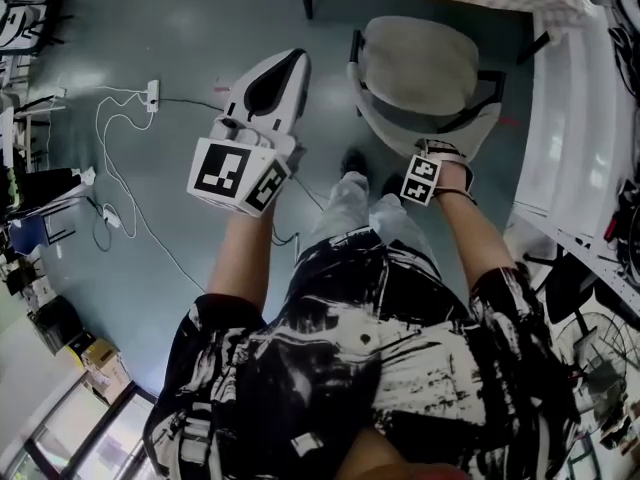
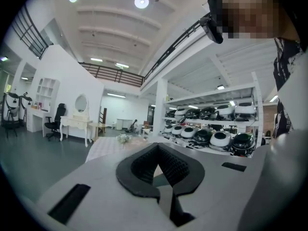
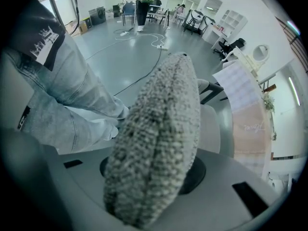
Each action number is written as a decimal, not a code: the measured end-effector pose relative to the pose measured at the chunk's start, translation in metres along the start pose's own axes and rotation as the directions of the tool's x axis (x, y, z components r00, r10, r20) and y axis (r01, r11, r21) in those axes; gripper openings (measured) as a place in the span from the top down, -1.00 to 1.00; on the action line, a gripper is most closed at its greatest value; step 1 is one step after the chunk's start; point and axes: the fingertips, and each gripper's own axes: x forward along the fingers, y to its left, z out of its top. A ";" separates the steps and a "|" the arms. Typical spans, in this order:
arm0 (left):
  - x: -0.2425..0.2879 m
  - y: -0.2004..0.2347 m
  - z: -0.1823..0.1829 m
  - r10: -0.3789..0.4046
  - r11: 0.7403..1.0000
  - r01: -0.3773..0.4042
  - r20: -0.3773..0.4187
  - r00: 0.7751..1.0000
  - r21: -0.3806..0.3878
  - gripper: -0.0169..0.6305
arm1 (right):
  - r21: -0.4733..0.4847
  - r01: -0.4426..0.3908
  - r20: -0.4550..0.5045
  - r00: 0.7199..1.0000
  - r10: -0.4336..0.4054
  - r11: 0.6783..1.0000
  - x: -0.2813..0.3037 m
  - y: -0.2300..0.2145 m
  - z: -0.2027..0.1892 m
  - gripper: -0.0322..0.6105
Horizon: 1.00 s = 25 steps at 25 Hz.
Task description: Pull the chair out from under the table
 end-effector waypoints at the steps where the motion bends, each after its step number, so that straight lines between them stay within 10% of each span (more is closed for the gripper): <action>1: -0.003 -0.005 0.000 0.010 1.000 -0.010 0.002 1.000 0.000 0.95 | 0.004 0.003 0.000 1.000 -0.003 1.000 -0.001 0.002 -0.001 0.52; 17: -0.042 -0.001 0.012 0.041 0.999 -0.041 0.010 0.999 0.009 0.95 | 0.018 0.147 0.025 0.989 -0.147 0.989 -0.027 0.004 0.007 0.52; 25: -0.029 0.015 0.032 -0.038 0.999 0.038 0.054 0.998 0.007 0.95 | 0.207 0.266 0.182 0.935 -0.304 0.942 -0.166 -0.015 0.007 0.61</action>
